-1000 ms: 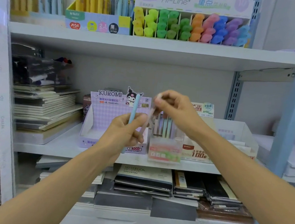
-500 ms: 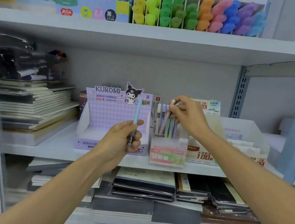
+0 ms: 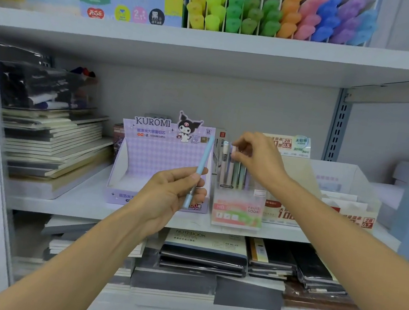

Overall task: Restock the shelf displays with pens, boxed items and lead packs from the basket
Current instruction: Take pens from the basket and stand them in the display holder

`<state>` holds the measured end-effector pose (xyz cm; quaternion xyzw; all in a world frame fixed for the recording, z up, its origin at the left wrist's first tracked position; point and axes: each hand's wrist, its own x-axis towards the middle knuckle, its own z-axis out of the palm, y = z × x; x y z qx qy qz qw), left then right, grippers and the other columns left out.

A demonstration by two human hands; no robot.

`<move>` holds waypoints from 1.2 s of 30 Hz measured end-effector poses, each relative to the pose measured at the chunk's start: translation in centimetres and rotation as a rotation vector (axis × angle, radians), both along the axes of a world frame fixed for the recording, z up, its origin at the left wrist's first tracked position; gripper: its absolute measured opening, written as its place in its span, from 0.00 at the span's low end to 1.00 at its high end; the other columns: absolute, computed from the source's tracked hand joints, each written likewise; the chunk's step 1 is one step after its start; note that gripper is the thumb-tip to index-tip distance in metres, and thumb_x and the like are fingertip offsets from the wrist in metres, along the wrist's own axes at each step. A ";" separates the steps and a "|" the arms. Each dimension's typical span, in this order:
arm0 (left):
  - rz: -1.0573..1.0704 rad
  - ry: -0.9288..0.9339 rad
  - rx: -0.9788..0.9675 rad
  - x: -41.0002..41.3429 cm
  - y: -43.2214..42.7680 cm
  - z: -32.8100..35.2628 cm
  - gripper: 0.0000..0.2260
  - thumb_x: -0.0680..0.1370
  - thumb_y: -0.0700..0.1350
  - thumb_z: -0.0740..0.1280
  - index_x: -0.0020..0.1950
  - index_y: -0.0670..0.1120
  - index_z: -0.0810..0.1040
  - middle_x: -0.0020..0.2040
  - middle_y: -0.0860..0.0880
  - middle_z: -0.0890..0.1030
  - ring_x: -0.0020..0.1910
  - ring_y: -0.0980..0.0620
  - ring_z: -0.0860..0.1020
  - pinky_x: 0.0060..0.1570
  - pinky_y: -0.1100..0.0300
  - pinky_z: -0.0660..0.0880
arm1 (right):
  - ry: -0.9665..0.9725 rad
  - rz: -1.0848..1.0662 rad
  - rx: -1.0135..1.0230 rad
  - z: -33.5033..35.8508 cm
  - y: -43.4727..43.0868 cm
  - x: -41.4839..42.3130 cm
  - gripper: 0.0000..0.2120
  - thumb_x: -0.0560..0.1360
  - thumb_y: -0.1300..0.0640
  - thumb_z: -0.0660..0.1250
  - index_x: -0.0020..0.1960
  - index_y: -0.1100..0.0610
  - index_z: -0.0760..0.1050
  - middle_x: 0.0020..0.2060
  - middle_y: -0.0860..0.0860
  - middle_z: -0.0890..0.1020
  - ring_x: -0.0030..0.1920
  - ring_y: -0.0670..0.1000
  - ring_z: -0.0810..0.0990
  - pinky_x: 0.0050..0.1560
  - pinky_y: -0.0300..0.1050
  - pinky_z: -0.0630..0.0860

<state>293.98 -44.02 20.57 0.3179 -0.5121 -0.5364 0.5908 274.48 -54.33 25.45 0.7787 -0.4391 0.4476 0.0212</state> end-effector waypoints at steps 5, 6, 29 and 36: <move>0.035 -0.031 0.013 0.2 0.5 0.4 0.09 0.77 0.36 0.67 0.55 0.35 0.81 0.38 0.46 0.82 0.34 0.52 0.79 0.37 0.65 0.78 | -0.105 0.028 -0.012 0.5 1.0 -0.3 0.10 0.77 0.53 0.69 0.57 0.53 0.79 0.50 0.49 0.76 0.47 0.47 0.76 0.50 0.42 0.74; 0.041 -0.046 0.018 0.1 0.5 0.5 0.08 0.76 0.36 0.68 0.54 0.36 0.81 0.38 0.46 0.82 0.33 0.53 0.79 0.36 0.65 0.78 | -0.189 0.123 0.016 0.8 1.7 -0.4 0.11 0.78 0.52 0.67 0.59 0.53 0.79 0.51 0.48 0.78 0.47 0.47 0.78 0.49 0.42 0.76; 0.297 -0.030 -0.178 -3.1 2.4 2.8 0.09 0.78 0.42 0.68 0.57 0.41 0.79 0.48 0.45 0.86 0.49 0.50 0.84 0.46 0.61 0.81 | -0.317 0.631 0.471 -0.9 8.6 -2.4 0.08 0.73 0.61 0.73 0.51 0.63 0.80 0.43 0.57 0.85 0.44 0.54 0.85 0.46 0.43 0.82; 0.328 -0.361 -0.339 -4.5 2.4 2.8 0.05 0.79 0.42 0.67 0.52 0.50 0.81 0.43 0.54 0.86 0.43 0.60 0.82 0.41 0.69 0.75 | -0.278 0.617 0.273 1.7 8.3 -0.5 0.11 0.77 0.57 0.69 0.59 0.55 0.80 0.52 0.49 0.84 0.53 0.46 0.82 0.57 0.42 0.79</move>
